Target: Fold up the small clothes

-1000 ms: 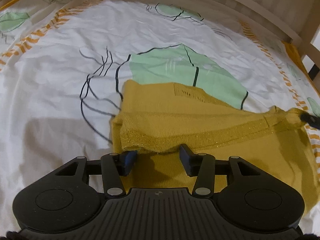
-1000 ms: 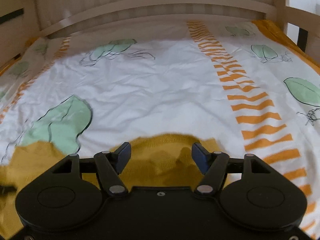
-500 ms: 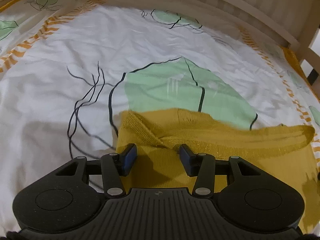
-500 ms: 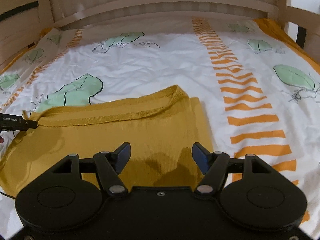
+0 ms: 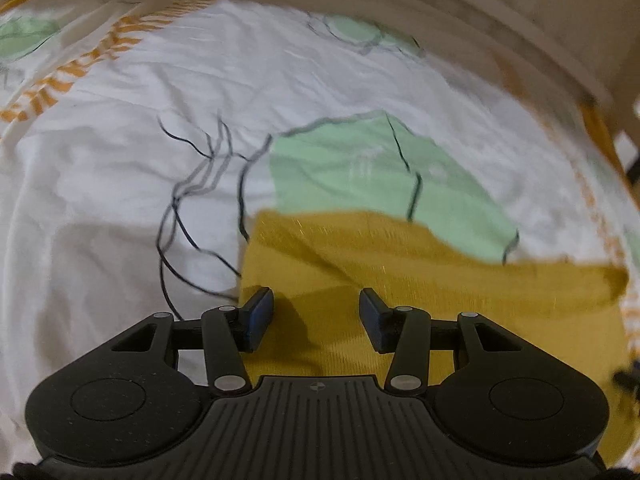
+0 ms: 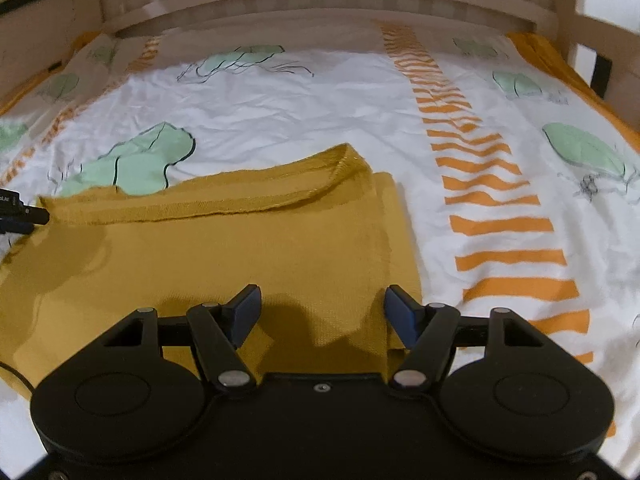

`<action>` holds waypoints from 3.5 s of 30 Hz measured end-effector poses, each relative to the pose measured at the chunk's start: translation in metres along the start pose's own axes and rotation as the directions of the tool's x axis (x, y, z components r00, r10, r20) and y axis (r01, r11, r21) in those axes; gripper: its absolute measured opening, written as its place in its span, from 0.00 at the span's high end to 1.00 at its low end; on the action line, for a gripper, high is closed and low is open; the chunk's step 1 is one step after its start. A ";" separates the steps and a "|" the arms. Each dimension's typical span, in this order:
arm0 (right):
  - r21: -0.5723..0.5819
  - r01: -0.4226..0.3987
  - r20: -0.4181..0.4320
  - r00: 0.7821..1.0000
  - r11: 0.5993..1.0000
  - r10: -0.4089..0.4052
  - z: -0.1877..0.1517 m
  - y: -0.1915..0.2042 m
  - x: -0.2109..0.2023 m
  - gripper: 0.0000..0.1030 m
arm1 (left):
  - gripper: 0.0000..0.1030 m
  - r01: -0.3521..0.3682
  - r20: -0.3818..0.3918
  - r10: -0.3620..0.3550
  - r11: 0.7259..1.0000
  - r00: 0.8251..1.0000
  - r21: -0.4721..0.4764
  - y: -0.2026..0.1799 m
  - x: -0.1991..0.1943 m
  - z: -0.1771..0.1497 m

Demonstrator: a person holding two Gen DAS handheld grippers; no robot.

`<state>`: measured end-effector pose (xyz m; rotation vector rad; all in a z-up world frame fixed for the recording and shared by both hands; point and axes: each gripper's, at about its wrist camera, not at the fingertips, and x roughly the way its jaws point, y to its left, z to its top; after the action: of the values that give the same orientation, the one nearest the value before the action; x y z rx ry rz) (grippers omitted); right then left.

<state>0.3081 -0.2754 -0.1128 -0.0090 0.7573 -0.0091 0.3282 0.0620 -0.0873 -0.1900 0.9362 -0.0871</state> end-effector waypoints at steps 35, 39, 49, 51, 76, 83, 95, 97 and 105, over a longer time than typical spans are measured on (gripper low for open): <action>-0.093 -0.050 -0.052 0.998 0.994 0.045 0.006 0.047 0.010 0.23 | 0.53 0.001 -0.019 -0.001 1.000 1.000 0.013 0.005 -0.009 -0.009; -0.075 -0.051 -0.065 0.997 0.996 0.046 -0.008 0.030 -0.005 0.23 | 0.53 0.001 -0.049 0.000 1.000 0.999 0.030 0.001 -0.023 -0.021; 0.166 -0.114 0.022 0.994 0.980 0.112 -0.014 -0.043 -0.038 0.22 | 0.53 0.055 -0.032 -0.056 0.997 0.998 -0.051 0.020 -0.074 -0.056; 0.218 -0.137 0.033 0.991 0.966 0.133 -0.016 -0.052 -0.036 0.22 | 0.53 0.064 -0.015 -0.065 0.994 0.998 -0.089 0.026 -0.079 -0.062; 0.477 -0.364 0.066 0.922 0.800 0.381 -0.028 -0.090 0.028 0.00 | 0.38 0.012 -0.017 -0.013 0.999 1.000 -0.036 0.020 -0.053 -0.090; 0.440 -0.324 0.053 0.940 0.837 0.336 -0.026 -0.080 0.027 0.00 | 0.34 -0.045 -0.042 0.045 0.999 0.998 0.003 0.008 -0.050 -0.088; 0.443 -0.314 0.058 0.945 0.839 0.323 -0.026 -0.080 0.026 0.00 | 0.32 -0.133 -0.094 0.132 0.991 0.987 -0.005 -0.004 -0.048 -0.083; 0.453 -0.313 0.060 0.945 0.835 0.322 -0.026 -0.080 0.026 0.00 | 0.32 -0.150 -0.106 0.148 0.989 0.983 -0.009 -0.006 -0.048 -0.081; 0.420 -0.260 -0.041 0.952 0.870 0.304 -0.011 -0.073 0.031 0.00 | 0.32 -0.182 -0.155 0.180 0.983 0.971 -0.001 -0.013 -0.048 -0.079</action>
<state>0.3223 -0.3490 -0.1411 0.5101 0.8463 0.1122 0.2361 0.0470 -0.0919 -0.1125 1.1052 0.0752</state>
